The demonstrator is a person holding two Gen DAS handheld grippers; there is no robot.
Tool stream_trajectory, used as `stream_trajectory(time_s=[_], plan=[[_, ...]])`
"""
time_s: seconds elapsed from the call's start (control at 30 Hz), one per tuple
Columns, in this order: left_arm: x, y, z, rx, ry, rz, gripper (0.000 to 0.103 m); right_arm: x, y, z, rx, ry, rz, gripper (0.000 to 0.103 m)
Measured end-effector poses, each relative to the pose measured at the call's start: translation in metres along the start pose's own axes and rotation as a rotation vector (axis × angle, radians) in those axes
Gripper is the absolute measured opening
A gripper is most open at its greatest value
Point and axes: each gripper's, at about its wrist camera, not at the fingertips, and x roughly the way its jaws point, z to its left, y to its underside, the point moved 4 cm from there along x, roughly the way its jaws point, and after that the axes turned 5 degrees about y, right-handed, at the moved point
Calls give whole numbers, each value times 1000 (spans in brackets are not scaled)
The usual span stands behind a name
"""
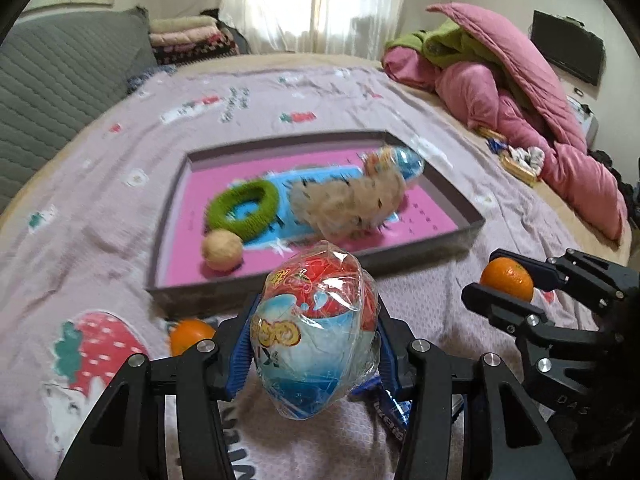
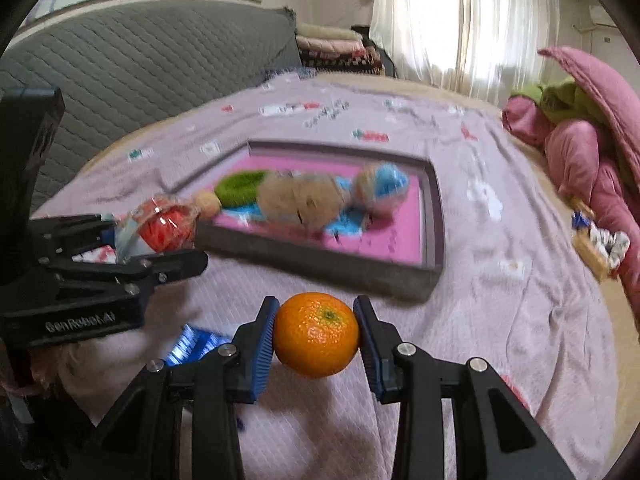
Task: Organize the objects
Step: 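Close the left gripper on the wrapped toy egg while the right grasps the mandarin, then carry the wrapped toy egg and the mandarin over the tray with both grippers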
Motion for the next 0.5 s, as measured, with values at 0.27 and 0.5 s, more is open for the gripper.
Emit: stream_trajectory(time_s=[0.27, 0.5], plan=[[-38, -32, 9, -26, -70, -77, 53, -22, -43, 10, -7, 2, -108, 39], [-65, -57, 10, -27, -88, -137, 53, -48, -72, 12, -13, 10, -191, 39]])
